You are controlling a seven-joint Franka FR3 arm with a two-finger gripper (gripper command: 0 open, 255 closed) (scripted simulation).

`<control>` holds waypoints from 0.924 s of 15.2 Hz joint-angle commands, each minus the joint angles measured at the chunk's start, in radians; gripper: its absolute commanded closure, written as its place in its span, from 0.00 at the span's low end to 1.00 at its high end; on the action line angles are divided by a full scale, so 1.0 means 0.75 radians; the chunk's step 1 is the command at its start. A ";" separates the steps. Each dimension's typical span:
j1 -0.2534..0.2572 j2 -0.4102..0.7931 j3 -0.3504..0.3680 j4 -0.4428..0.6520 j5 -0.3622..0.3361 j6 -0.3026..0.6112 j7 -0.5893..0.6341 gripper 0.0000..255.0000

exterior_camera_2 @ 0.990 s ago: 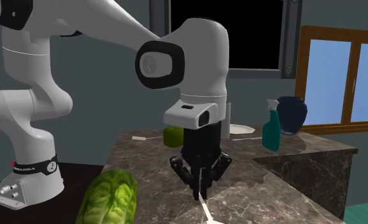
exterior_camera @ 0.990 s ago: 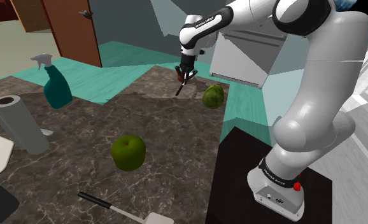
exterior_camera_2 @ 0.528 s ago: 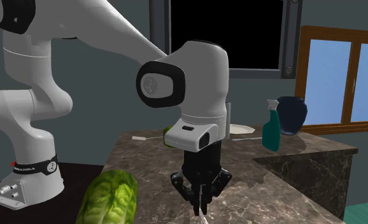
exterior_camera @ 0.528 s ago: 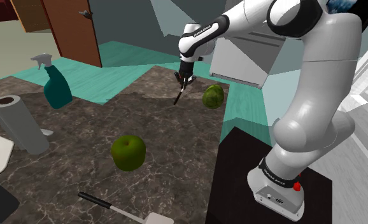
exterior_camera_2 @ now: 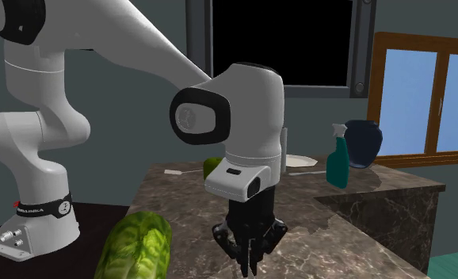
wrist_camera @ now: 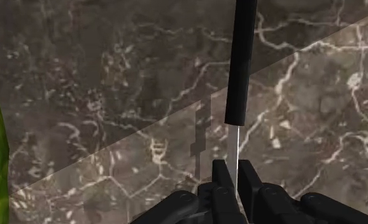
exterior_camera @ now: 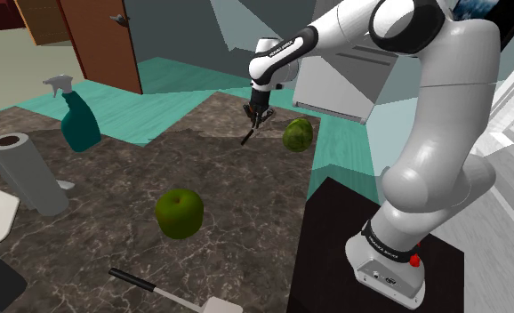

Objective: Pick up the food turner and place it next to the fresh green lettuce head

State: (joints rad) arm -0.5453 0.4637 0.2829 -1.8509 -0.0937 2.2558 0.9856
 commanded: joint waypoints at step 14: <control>-0.015 -0.088 0.015 0.054 0.030 -0.138 -0.019 0.00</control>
State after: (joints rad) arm -0.5565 0.4015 0.2932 -1.8172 -0.0728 2.1628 0.9716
